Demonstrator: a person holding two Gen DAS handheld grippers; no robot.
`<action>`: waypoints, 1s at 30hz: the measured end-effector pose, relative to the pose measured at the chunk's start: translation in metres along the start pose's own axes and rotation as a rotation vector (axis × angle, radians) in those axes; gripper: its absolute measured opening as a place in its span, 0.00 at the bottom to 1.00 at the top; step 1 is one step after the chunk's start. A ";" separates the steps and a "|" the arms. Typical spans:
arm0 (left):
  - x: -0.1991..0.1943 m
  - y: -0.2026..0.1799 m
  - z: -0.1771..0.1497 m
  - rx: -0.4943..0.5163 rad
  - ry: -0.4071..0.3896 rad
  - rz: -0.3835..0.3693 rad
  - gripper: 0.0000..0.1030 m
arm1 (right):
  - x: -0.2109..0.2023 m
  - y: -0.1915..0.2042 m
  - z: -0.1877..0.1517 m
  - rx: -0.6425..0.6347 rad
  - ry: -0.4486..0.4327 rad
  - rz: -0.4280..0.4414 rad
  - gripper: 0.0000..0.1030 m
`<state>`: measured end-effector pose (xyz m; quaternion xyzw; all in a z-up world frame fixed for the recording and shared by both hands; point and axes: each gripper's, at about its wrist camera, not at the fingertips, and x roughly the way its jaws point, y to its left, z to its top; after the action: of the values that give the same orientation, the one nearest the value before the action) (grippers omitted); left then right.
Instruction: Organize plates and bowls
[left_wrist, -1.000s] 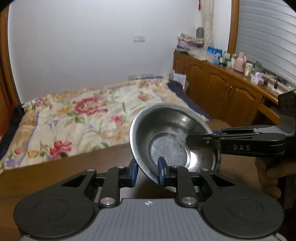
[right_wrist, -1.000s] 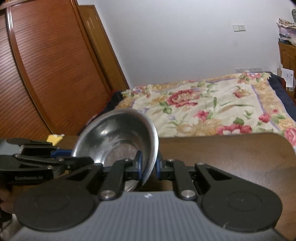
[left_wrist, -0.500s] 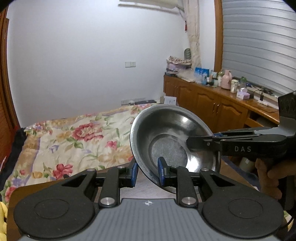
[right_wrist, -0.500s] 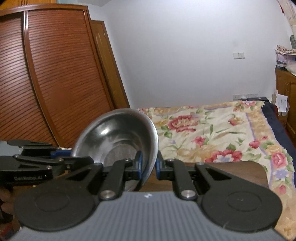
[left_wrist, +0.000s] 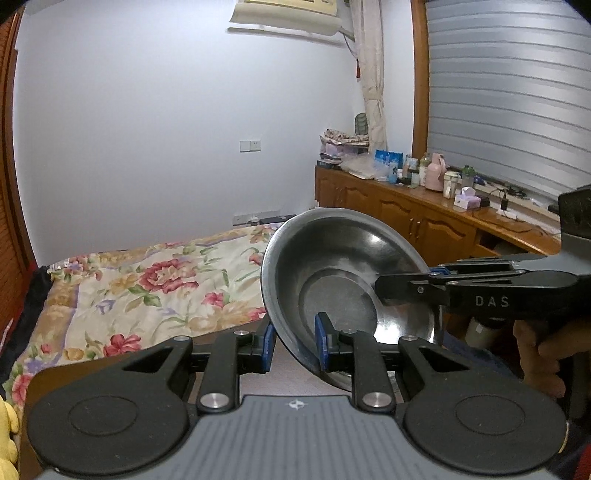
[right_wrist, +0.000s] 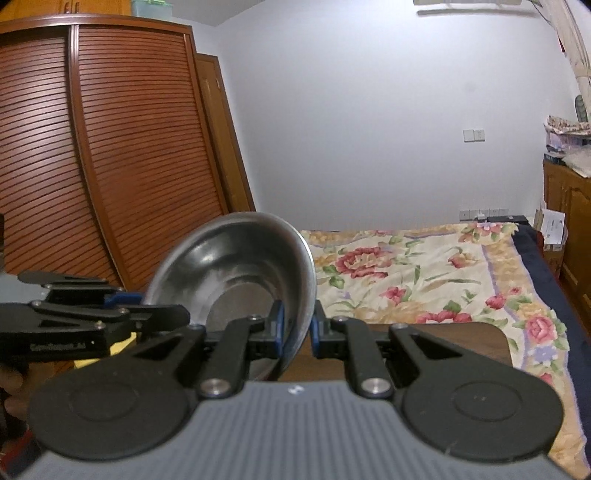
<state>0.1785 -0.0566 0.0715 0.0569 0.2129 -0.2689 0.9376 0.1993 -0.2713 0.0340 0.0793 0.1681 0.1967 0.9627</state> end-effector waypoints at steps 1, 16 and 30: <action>-0.002 -0.001 -0.001 -0.006 -0.002 -0.003 0.23 | -0.003 0.001 -0.001 -0.002 -0.001 0.000 0.15; -0.032 -0.023 -0.023 -0.030 -0.006 -0.034 0.23 | -0.041 0.012 -0.022 0.012 0.009 -0.007 0.15; -0.039 -0.033 -0.070 -0.057 0.056 -0.047 0.23 | -0.051 0.018 -0.059 0.025 0.062 -0.010 0.15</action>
<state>0.1052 -0.0500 0.0254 0.0327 0.2480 -0.2829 0.9260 0.1275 -0.2706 -0.0024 0.0846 0.2009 0.1923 0.9568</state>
